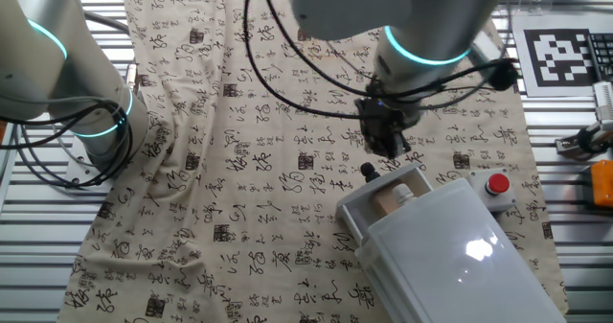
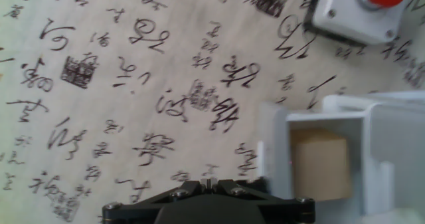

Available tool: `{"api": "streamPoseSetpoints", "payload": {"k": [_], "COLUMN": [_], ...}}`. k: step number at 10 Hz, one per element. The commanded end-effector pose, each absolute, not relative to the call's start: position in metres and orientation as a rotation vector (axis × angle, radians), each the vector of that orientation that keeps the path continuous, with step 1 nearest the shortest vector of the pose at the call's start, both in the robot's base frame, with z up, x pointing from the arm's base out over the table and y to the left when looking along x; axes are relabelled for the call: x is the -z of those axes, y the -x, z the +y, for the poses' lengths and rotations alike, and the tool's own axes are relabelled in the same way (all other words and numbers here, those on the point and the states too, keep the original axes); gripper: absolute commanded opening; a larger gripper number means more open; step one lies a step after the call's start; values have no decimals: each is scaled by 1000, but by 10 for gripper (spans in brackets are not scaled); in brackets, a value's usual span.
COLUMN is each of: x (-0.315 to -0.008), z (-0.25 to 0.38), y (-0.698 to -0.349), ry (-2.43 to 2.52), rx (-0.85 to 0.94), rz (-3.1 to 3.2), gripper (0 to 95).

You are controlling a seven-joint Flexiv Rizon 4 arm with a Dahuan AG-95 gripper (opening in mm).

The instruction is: Put things in the drawer

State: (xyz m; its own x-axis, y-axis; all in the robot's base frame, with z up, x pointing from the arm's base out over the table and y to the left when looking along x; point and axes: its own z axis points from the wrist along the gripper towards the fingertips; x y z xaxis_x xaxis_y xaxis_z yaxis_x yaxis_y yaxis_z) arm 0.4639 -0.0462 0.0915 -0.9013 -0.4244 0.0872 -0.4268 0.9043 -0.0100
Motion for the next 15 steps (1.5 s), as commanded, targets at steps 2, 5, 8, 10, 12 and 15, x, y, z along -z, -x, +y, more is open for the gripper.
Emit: {"api": "streamPoseSetpoints", "payload": {"k": [2, 5, 8, 10, 12, 15], "x": [-87, -81, -77, -75, -78, -85], "z": [-48, -51, -60, -67, -78, -89], "y": [-455, -451, -453, -454, -463, -474], "ry": [-675, -672, -693, -707, -736, -755], "rx": [-45, -51, -54, -60, -64, -69], "rz": [-2985, -2996, -3000, -3004, -3006, -2997], "gripper": [0, 0, 0, 0, 0, 0]}}
